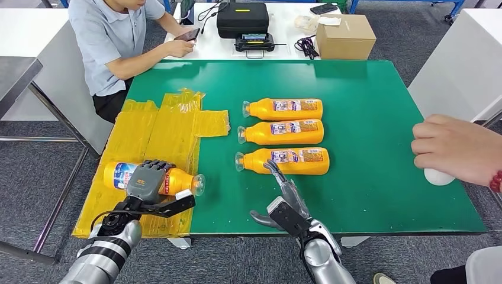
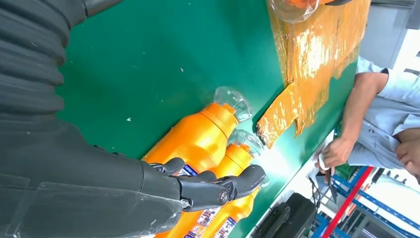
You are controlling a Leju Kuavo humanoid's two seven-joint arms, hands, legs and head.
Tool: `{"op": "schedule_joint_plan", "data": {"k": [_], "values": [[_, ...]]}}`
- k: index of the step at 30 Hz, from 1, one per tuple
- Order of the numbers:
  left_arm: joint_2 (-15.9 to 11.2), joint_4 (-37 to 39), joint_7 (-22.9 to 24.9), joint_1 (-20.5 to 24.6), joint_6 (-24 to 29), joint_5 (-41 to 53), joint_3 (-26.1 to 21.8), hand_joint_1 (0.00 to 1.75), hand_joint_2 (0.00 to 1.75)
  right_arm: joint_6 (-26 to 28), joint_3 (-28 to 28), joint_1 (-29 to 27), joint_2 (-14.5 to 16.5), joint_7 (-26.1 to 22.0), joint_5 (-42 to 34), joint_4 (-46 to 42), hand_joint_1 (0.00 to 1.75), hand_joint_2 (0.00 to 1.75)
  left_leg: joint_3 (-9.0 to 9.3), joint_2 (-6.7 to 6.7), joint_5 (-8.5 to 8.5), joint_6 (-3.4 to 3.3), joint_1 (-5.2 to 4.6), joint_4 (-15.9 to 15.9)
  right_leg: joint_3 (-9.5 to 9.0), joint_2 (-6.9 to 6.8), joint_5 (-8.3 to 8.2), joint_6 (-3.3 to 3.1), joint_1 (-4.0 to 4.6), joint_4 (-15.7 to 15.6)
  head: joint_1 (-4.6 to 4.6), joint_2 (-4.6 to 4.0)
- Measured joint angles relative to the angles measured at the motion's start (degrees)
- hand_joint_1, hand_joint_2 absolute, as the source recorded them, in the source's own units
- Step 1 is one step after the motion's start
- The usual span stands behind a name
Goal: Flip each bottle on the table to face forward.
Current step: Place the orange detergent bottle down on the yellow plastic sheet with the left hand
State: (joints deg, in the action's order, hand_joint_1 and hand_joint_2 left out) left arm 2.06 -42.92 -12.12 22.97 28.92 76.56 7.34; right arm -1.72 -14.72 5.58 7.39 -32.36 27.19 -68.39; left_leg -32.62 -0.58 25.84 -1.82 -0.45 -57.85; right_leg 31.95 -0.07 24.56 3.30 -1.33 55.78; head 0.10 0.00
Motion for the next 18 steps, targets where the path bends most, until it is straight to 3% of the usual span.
{"op": "schedule_joint_plan", "data": {"k": [2, 6, 9, 18], "values": [[0.05, 1.10, -0.26, 0.52, -0.54, -0.51, -0.02, 1.67, 1.75, 0.01, 0.04, -0.13, -0.01, -0.03, 0.00, 0.00, 0.00, 1.75, 0.02, -0.02, -0.02, -0.02, 0.00, 0.00, -0.04, -0.01, -0.01, -0.01, 0.00, 0.00, 0.01, 0.00], [0.09, 3.13, 0.49, 1.85, -1.67, -0.71, -0.02, 0.25, 1.75, -0.01, 0.10, -0.23, -0.01, -0.03, 0.01, 0.00, 0.00, 1.75, 0.08, -0.04, -0.07, -0.01, 0.00, 0.01, -0.10, -0.03, -0.10, -0.15, 0.00, 0.00, 0.00, 0.00], [0.10, 4.70, 1.22, 2.78, -2.68, -0.91, -0.03, 0.05, 1.75, -0.01, 0.13, -0.23, -0.01, -0.03, 0.01, 0.00, 0.00, 1.75, 0.11, -0.04, -0.13, -0.02, 0.00, 0.02, -0.14, -0.03, -0.11, -0.16, 0.00, 0.00, 0.00, 0.00], [0.13, 9.39, 3.25, 6.02, -9.90, -1.47, -0.55, 0.00, 1.75, 0.01, 0.34, -0.21, -0.01, -0.12, 0.12, 0.00, 0.00, 1.75, 0.37, -0.20, -0.32, 0.06, 0.01, 0.06, -0.46, -0.12, -0.22, -0.23, 0.01, -0.01, 0.00, 0.00]]}}
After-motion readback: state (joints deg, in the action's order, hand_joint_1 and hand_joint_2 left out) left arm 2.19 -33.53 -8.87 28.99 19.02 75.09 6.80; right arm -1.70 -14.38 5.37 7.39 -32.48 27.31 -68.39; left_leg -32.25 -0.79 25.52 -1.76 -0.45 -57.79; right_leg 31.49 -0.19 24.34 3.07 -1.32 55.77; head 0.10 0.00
